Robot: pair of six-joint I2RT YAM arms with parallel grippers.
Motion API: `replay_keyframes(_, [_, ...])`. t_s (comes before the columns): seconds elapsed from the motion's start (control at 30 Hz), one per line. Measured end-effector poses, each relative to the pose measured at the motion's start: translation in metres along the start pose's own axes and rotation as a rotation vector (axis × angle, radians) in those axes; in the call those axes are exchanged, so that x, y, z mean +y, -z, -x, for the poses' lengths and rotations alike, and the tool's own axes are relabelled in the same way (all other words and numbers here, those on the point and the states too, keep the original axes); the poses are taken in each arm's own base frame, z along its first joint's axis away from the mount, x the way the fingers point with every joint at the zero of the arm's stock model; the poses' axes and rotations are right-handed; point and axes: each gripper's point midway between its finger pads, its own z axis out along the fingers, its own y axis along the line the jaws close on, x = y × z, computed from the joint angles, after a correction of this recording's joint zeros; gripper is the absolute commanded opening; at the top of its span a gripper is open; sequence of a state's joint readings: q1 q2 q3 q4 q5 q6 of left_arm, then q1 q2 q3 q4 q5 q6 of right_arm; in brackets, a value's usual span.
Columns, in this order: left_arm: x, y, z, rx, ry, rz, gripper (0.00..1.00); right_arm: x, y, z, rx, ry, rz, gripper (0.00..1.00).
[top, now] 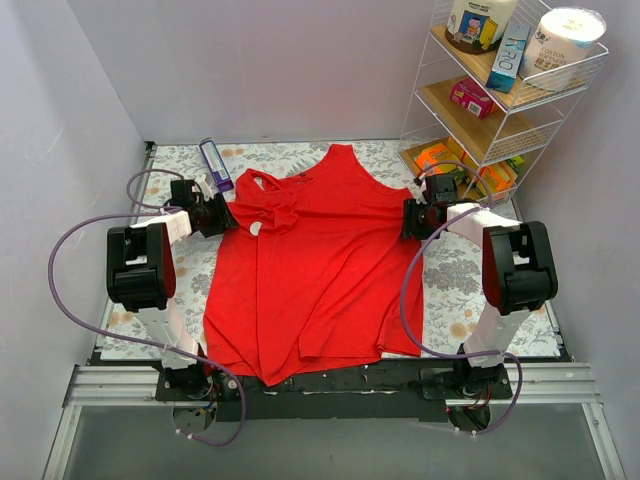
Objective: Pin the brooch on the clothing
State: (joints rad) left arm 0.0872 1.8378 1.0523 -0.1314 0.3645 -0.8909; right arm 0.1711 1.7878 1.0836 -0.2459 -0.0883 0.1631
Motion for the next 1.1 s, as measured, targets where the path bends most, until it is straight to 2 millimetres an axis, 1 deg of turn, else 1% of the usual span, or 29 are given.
replay_keyframes(0.03, [-0.001, -0.001, 0.000, 0.002, 0.002, -0.010, 0.22, 0.000, -0.001, 0.001, -0.005, 0.001, 0.001, 0.42])
replay_keyframes(0.07, [-0.002, -0.003, -0.002, 0.008, 0.009, -0.016, 0.15, 0.000, -0.002, 0.001, -0.005, 0.002, 0.001, 0.37])
replay_keyframes(0.1, [-0.002, -0.005, -0.005, 0.018, 0.018, -0.025, 0.03, 0.000, -0.003, 0.001, -0.003, 0.005, 0.001, 0.31])
replay_keyframes(0.13, [-0.003, -0.007, -0.006, 0.023, 0.022, -0.035, 0.00, -0.001, -0.004, 0.000, -0.003, 0.006, -0.002, 0.20])
replay_keyframes(0.23, [-0.002, -0.009, -0.007, 0.030, 0.035, -0.036, 0.00, -0.004, -0.006, 0.001, -0.007, 0.009, -0.018, 0.01])
replay_keyframes(0.4, [0.007, -0.006, -0.003, 0.012, 0.040, 0.020, 0.00, -0.008, -0.007, 0.001, -0.009, 0.005, -0.041, 0.01])
replay_keyframes(0.5, [0.021, -0.002, 0.002, -0.010, 0.054, 0.074, 0.00, -0.013, -0.006, 0.002, -0.011, 0.000, -0.054, 0.01])
replay_keyframes(0.67, [0.045, 0.005, 0.011, -0.039, 0.095, 0.127, 0.00, -0.029, -0.002, 0.004, -0.014, -0.022, -0.082, 0.01])
replay_keyframes(0.77, [0.056, 0.010, 0.014, -0.051, 0.117, 0.149, 0.00, -0.037, -0.001, 0.005, -0.016, -0.034, -0.092, 0.01])
replay_keyframes(1.1, [0.075, 0.022, 0.014, -0.058, 0.138, 0.229, 0.00, -0.044, 0.000, 0.005, -0.015, -0.031, -0.099, 0.01])
